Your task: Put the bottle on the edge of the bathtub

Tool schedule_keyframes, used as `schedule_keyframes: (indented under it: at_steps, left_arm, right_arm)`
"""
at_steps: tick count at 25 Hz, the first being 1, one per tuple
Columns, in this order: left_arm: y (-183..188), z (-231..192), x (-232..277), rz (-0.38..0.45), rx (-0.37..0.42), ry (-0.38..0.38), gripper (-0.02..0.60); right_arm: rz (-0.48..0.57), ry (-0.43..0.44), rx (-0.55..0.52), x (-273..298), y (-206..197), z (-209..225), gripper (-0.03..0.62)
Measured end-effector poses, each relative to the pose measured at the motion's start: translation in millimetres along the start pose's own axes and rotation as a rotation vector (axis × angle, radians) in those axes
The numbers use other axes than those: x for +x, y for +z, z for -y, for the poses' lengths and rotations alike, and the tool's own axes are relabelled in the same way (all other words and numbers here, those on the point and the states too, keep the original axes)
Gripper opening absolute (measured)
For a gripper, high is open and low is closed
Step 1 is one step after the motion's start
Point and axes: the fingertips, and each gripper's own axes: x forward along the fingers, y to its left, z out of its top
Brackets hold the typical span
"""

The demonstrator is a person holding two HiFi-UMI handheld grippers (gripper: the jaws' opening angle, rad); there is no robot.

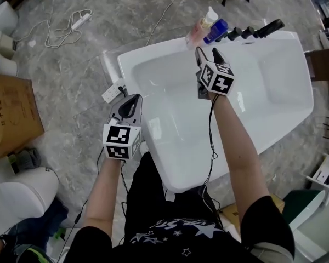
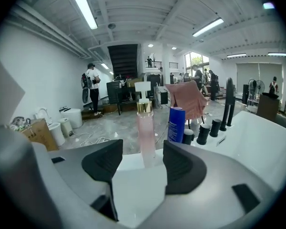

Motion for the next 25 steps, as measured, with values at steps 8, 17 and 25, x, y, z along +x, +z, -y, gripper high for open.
schedule_keyframes:
  at_steps: [8,17,25]
  left_arm:
    - [26,88,-66,0.021,0.013,0.002,0.015]
    - [26,217,-147,0.063,0.019,0.047,0.015]
    - [0,302,-208,0.081,-0.027,0.113,0.015]
  right_arm:
    - [0.062,0.051,0.039,-134,17,7,0.261]
    - [0.059,0.144,0.055,-300,-16,50,0.247]
    - [0.108,0.206,0.003,-392,-29,70,0.11]
